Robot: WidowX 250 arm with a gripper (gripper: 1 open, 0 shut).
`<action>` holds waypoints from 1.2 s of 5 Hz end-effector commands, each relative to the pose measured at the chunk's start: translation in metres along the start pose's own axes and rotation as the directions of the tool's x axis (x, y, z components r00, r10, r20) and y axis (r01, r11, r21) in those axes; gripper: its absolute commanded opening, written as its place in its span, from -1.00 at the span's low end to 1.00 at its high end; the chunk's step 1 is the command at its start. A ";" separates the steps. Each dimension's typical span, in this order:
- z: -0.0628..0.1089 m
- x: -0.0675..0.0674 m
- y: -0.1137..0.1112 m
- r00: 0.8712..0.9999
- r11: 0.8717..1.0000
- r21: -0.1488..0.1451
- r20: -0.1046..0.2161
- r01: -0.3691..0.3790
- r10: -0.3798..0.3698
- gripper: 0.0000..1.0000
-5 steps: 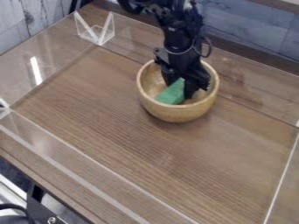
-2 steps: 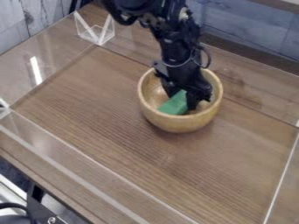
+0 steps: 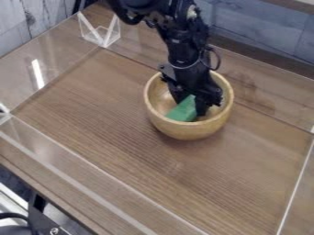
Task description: Move green stick from inside the wooden bowl to the table next to it
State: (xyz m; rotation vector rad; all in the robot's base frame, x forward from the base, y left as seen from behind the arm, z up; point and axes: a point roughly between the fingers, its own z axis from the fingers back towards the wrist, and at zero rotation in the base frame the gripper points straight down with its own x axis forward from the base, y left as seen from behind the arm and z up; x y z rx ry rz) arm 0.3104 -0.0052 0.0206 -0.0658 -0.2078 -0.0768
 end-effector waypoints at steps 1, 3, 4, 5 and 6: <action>0.003 -0.011 0.001 0.998 1.000 -0.017 -0.056 0.013 -0.014 -1.00; 0.018 -0.008 -0.004 0.997 0.999 -0.033 -0.063 0.041 -0.043 -1.00; 0.025 -0.006 -0.005 0.998 0.999 -0.033 -0.065 0.026 -0.028 -1.00; 0.024 -0.003 -0.001 0.998 1.000 -0.031 -0.066 -0.003 0.001 -1.00; 0.023 -0.001 0.002 0.997 0.999 -0.029 -0.067 -0.030 0.028 -1.00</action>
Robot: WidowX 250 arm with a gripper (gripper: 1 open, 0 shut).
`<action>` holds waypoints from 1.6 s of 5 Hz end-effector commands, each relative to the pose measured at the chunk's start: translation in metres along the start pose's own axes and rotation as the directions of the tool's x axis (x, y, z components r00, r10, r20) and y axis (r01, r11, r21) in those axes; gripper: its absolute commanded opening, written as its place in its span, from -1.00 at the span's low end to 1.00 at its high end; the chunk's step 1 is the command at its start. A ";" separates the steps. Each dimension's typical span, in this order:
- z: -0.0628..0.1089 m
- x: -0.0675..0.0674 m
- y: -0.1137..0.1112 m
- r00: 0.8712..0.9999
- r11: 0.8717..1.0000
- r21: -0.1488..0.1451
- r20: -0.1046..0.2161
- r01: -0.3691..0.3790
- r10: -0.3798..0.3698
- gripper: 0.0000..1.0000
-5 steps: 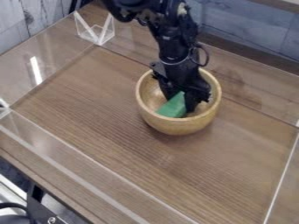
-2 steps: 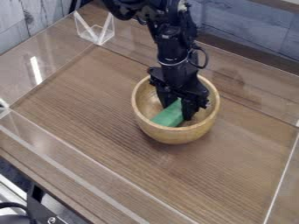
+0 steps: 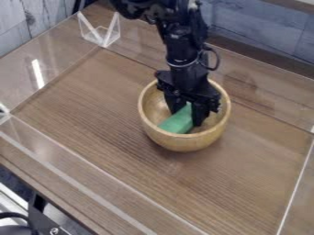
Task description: Move green stick from inside the wooden bowl to the table next to it
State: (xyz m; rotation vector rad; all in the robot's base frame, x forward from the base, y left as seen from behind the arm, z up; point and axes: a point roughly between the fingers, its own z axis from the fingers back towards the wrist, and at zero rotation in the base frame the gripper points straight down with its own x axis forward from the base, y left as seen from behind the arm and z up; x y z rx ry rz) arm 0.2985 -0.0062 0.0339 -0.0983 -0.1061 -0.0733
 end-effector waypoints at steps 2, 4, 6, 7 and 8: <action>0.014 0.014 0.014 0.997 0.998 0.002 0.034 -0.068 0.067 -1.00; 0.011 0.020 0.028 0.995 0.995 0.001 0.035 -0.098 0.098 -1.00; 0.004 0.014 0.034 0.989 0.989 0.004 0.037 -0.146 0.146 -1.00; 0.004 0.007 0.035 0.982 0.983 0.006 0.039 -0.184 0.183 -1.00; -0.007 0.005 0.021 0.989 0.990 0.001 0.033 -0.143 0.143 -1.00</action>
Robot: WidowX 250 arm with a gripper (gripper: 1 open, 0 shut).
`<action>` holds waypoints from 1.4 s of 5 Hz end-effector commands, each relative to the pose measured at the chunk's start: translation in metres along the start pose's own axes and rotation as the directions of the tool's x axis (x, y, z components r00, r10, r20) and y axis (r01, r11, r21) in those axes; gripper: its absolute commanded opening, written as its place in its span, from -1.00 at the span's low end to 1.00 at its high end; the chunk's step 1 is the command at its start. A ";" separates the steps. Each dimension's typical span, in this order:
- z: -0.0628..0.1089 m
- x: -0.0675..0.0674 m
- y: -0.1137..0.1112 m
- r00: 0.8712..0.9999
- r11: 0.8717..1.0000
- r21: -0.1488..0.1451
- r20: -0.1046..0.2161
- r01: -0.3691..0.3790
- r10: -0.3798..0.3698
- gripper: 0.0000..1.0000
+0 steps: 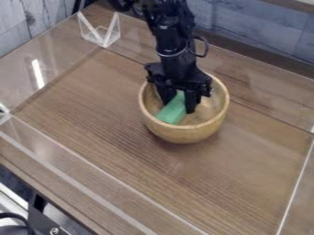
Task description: Move green stick from inside the wooden bowl to the table next to it
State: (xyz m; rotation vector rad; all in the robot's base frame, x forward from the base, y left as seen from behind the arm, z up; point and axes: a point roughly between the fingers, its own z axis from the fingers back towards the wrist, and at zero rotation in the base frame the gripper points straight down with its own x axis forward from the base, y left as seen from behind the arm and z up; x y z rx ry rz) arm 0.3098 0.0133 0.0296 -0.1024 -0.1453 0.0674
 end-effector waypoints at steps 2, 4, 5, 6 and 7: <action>-0.004 -0.007 -0.010 1.000 1.000 -0.008 -0.020 0.019 -0.020 -1.00; 0.040 0.005 -0.015 0.999 0.999 -0.032 0.013 0.034 -0.033 -1.00; 0.058 0.011 -0.017 0.998 0.998 -0.041 0.028 0.048 -0.047 -1.00; 0.081 0.006 -0.017 0.998 0.999 -0.045 0.049 0.031 -0.028 -1.00; 0.091 -0.005 -0.031 0.998 0.998 -0.050 0.054 0.034 -0.031 -1.00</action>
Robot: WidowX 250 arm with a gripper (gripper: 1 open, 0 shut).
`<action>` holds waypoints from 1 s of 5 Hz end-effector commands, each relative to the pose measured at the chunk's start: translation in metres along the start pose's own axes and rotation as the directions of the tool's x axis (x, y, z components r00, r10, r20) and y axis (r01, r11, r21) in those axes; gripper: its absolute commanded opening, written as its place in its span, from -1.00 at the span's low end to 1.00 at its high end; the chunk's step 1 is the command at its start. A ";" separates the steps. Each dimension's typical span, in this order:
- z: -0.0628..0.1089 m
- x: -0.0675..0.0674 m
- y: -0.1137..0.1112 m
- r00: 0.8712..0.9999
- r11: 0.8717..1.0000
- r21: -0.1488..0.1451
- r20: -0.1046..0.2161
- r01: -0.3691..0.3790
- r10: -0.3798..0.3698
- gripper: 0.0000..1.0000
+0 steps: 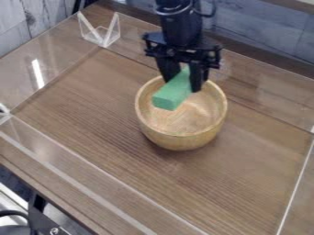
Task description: Move green stick from inside the wooden bowl to the table next to it
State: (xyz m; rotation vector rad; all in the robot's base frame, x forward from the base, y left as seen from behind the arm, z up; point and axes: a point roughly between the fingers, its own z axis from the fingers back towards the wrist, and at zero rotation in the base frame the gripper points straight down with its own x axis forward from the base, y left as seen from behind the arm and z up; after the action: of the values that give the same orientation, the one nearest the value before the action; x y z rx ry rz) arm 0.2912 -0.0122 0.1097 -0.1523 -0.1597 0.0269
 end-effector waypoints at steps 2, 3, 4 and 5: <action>0.001 -0.008 -0.039 0.993 0.993 -0.013 0.012 0.118 -0.118 -1.00; -0.009 -0.019 -0.053 0.989 0.989 -0.012 -0.002 0.150 -0.150 -1.00; -0.017 -0.029 -0.059 0.987 0.987 -0.013 -0.010 0.159 -0.159 -1.00; -0.028 -0.040 -0.066 0.989 0.989 -0.013 -0.012 0.146 -0.147 -1.00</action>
State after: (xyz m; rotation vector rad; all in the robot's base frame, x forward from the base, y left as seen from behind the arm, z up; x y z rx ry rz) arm 0.2531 -0.0830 0.0732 -0.1449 -0.1069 -0.1218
